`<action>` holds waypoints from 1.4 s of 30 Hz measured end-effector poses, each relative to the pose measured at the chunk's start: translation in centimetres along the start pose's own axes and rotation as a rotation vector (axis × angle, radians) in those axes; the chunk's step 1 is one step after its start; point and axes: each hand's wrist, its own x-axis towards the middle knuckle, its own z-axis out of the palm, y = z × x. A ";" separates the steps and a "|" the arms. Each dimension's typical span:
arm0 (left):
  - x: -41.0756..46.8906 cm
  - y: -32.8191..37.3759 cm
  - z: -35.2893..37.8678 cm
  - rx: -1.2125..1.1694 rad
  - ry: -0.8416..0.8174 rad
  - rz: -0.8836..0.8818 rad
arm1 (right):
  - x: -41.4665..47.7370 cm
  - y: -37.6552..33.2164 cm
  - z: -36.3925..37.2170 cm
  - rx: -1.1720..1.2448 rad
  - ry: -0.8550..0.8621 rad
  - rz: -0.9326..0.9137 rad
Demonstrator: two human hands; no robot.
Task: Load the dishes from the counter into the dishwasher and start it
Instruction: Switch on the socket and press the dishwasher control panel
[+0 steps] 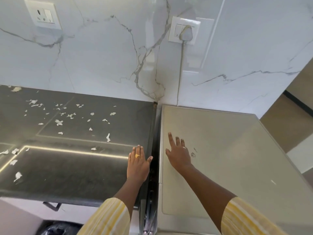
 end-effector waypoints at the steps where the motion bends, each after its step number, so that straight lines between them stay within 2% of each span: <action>1: -0.5 0.0 0.0 -0.019 -0.004 0.000 | -0.9 0.1 0.3 -0.002 -0.013 -0.003; 11: -7.0 1.7 0.3 -0.247 0.093 -0.074 | -10.2 2.3 1.5 -0.041 -0.097 -0.080; 19: -16.8 2.8 1.2 -0.077 0.180 0.252 | -21.3 6.3 3.9 0.051 0.011 -0.089; 28: -24.6 1.6 4.4 0.028 0.049 0.285 | -29.9 7.1 8.0 0.131 0.194 -0.065; 33: -23.7 2.3 6.2 0.113 0.094 0.333 | -31.5 6.2 10.7 0.278 0.073 0.092; 38: -21.5 2.9 8.7 0.111 0.206 0.380 | -27.8 4.8 12.7 0.542 -0.118 0.423; 42: -20.9 2.9 10.1 0.005 0.385 0.381 | -24.9 3.4 15.0 0.692 -0.088 0.532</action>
